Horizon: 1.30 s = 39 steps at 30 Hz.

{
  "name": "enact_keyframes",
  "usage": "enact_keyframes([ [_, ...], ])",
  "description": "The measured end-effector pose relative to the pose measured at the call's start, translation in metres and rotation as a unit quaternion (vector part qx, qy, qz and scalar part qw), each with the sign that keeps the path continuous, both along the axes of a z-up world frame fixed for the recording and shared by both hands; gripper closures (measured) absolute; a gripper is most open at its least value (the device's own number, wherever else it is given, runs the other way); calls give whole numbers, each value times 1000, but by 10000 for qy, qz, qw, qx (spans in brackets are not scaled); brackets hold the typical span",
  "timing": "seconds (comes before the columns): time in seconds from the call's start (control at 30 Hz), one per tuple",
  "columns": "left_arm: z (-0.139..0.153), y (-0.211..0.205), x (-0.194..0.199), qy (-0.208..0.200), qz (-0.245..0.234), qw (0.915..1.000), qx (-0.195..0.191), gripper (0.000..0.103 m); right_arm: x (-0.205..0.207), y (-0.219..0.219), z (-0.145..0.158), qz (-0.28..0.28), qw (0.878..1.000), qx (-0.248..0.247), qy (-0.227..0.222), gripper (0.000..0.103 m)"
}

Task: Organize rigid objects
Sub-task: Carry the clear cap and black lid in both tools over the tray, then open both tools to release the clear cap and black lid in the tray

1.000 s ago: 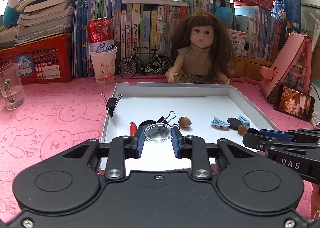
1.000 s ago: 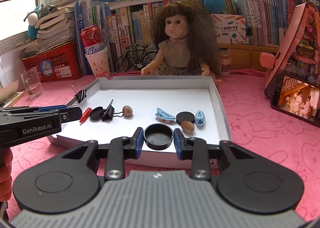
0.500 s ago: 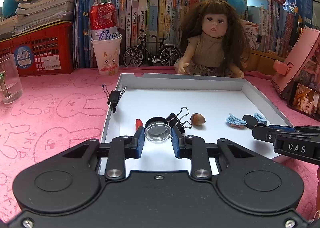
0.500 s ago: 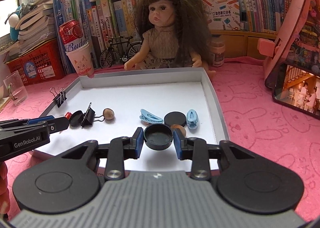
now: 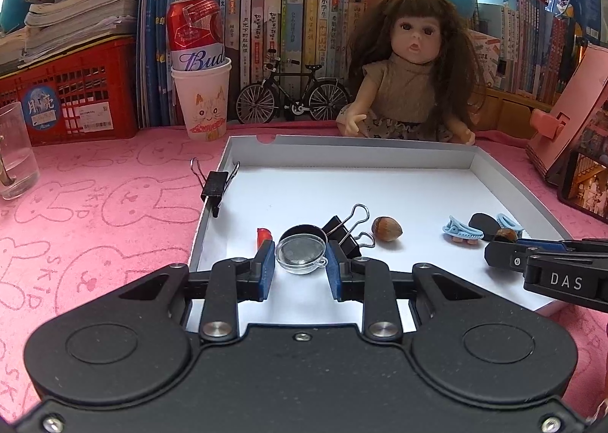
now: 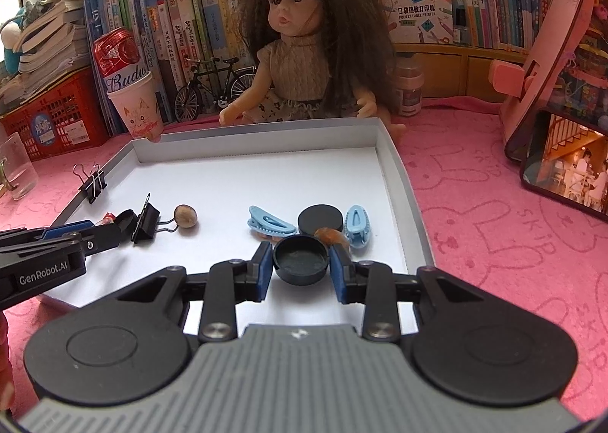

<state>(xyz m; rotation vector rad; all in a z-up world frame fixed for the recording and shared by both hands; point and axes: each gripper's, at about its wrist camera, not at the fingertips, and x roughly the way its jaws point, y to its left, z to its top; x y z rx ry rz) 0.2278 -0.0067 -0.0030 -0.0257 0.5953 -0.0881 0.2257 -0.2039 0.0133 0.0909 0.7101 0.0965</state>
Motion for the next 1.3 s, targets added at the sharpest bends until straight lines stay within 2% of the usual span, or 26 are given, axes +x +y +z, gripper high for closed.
enact_keyframes([
  [0.73,1,-1,6,-15,5,10000,-69,76,7,1,-1,-25,10000,33,65,65],
  [0.97,4,-3,2,-59,-41,10000,-47,75,5,-1,1,-59,9999,92,38,62],
  [1.17,8,-6,-3,-120,-82,9999,8,64,1,-3,4,-92,9999,144,-19,48],
  [1.3,11,-8,-7,-137,-113,9998,21,55,-1,-3,6,-101,9998,183,-34,46],
])
